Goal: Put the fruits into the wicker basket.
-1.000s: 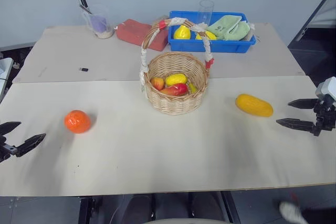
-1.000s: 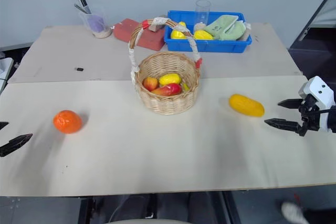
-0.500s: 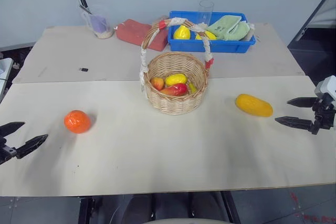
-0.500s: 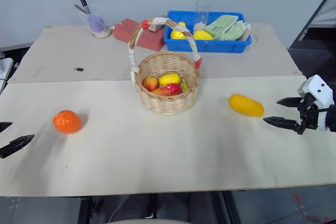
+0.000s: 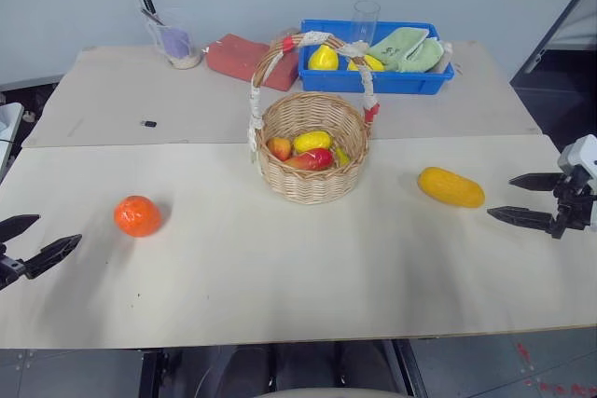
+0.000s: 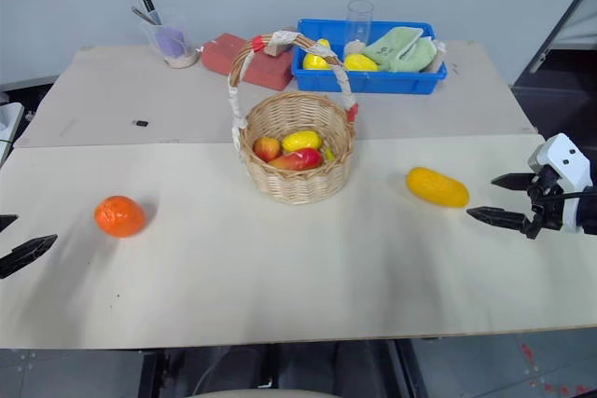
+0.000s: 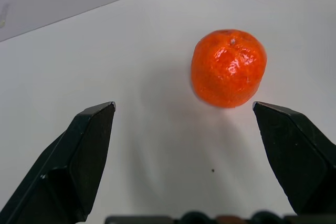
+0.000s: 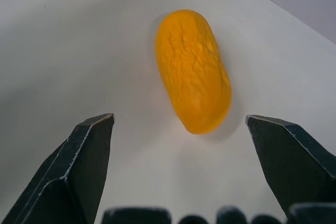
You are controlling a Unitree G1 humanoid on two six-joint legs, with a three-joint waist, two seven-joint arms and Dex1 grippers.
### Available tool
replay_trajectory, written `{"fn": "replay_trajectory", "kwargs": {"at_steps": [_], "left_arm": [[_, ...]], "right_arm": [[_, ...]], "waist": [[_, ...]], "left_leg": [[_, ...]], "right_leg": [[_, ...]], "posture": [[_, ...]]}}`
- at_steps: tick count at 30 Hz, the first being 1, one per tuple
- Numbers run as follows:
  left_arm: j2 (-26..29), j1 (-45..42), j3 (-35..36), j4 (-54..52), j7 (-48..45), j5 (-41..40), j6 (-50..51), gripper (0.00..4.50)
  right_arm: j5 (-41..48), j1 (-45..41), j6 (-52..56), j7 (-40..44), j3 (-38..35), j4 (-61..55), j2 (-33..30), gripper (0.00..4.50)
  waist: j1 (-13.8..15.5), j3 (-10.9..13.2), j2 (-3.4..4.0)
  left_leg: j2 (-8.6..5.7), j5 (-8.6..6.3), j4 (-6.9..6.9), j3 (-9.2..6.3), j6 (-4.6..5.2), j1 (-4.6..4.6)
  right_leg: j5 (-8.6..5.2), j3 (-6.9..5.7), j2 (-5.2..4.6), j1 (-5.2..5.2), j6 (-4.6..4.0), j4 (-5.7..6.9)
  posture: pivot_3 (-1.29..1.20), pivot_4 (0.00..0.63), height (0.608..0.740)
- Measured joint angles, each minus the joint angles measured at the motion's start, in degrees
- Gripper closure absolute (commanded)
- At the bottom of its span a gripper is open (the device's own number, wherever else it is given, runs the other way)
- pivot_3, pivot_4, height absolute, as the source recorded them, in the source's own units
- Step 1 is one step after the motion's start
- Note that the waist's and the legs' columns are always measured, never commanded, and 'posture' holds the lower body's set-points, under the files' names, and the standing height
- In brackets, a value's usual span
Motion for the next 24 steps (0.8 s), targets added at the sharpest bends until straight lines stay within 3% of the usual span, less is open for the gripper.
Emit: {"fn": "replay_trajectory", "kwargs": {"at_steps": [5, 12, 16, 24], "left_arm": [[-0.1, 0.5, 0.1, -1.6, -0.5, -1.2, 2.1, 0.0], [-4.4, -1.2, -0.9, -8.7, 3.1, -4.9, 6.9, 0.0], [-7.2, -3.3, -4.5, -12.6, 7.8, -6.0, 9.9, 0.0], [-10.1, -11.6, -13.7, -11.0, 15.5, -1.9, 9.1, 0.0]], "right_arm": [[0.6, 0.0, 1.0, 0.9, 0.0, -3.0, 0.0, 0.05], [12.5, -4.0, 13.9, 2.3, 1.0, -23.1, 2.8, 0.05], [17.9, -9.2, 19.3, 1.2, 3.4, -31.8, 5.1, 0.05], [20.3, -18.8, 21.1, 0.4, 9.4, -36.2, 9.7, 0.05]], "waist": [[0.0, 0.0, 0.0], [0.0, 0.0, 0.0], [0.2, 0.0, -0.01], [0.6, 0.0, -0.07]], "left_leg": [[0.04, 0.0, 0.0, 0.0, 0.0, 0.01], [0.11, 0.0, 0.0, -0.15, 0.0, 0.0], [0.06, 0.01, 0.0, -0.2, -0.02, -0.04], [-0.04, 0.04, 0.01, -0.21, -0.09, -0.1]], "right_leg": [[0.0, 0.01, 0.05, 0.0, 0.0, 0.01], [0.0, 0.05, 0.14, 0.01, 0.0, 0.03], [0.0, 0.03, 0.06, 0.0, 0.0, 0.02], [0.02, -0.02, -0.03, -0.06, 0.01, 0.02]], "posture": [[0.0, 0.15, 0.74], [0.0, 0.15, 0.74], [0.0, 0.15, 0.74], [0.0, 0.15, 0.74]]}}
